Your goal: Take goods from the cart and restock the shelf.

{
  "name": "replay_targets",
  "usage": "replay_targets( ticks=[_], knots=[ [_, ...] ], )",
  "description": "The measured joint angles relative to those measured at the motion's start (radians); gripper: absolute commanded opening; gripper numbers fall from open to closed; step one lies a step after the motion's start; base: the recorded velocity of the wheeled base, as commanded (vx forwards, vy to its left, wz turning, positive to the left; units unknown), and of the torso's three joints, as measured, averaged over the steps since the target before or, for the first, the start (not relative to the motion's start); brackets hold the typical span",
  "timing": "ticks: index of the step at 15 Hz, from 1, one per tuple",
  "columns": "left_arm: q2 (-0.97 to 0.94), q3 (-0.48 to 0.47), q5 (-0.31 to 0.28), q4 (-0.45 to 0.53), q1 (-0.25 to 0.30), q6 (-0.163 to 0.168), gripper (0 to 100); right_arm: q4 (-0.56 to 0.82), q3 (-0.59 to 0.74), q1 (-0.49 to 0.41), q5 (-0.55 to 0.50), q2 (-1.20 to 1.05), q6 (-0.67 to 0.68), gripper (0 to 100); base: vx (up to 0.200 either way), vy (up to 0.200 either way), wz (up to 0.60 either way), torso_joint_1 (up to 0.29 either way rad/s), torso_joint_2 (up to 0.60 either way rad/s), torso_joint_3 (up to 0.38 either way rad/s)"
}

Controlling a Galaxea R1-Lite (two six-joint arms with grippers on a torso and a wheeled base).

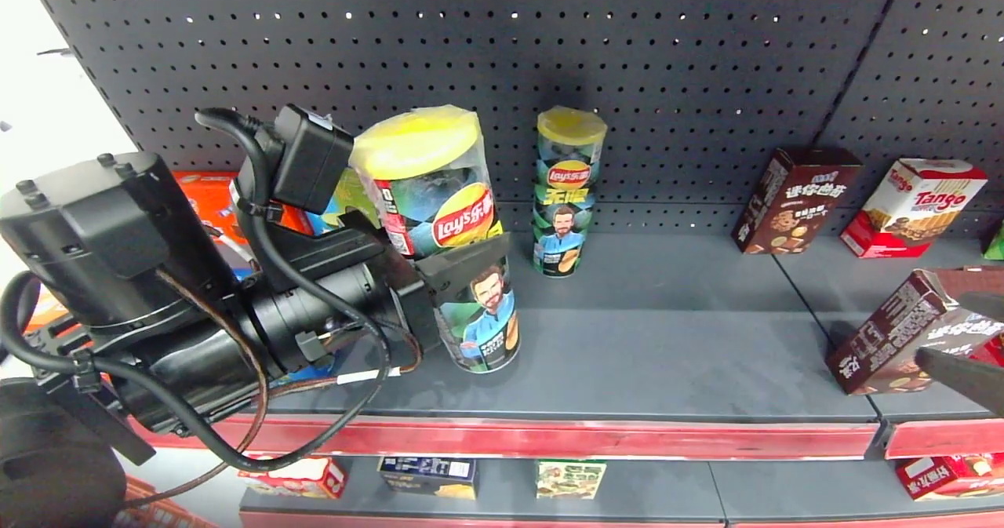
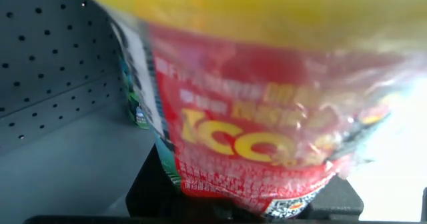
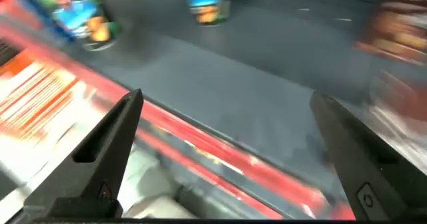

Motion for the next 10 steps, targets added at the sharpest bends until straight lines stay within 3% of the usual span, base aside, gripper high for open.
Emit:
replay_targets(
  ticks=[6,10],
  knots=[
    [-0.016,0.006,0.0,0.007,0.0,0.0,0,0.003,-0.206,0.156,-0.005,0.273,-0.01,100,0.0,0.0,0.0,0.0,0.0,0.0],
    [-0.027,-0.002,-0.017,0.036,0.007,-0.003,0,0.006,-0.307,0.196,-0.004,0.423,-0.027,100,0.0,0.0,0.0,0.0,0.0,0.0]
  ],
)
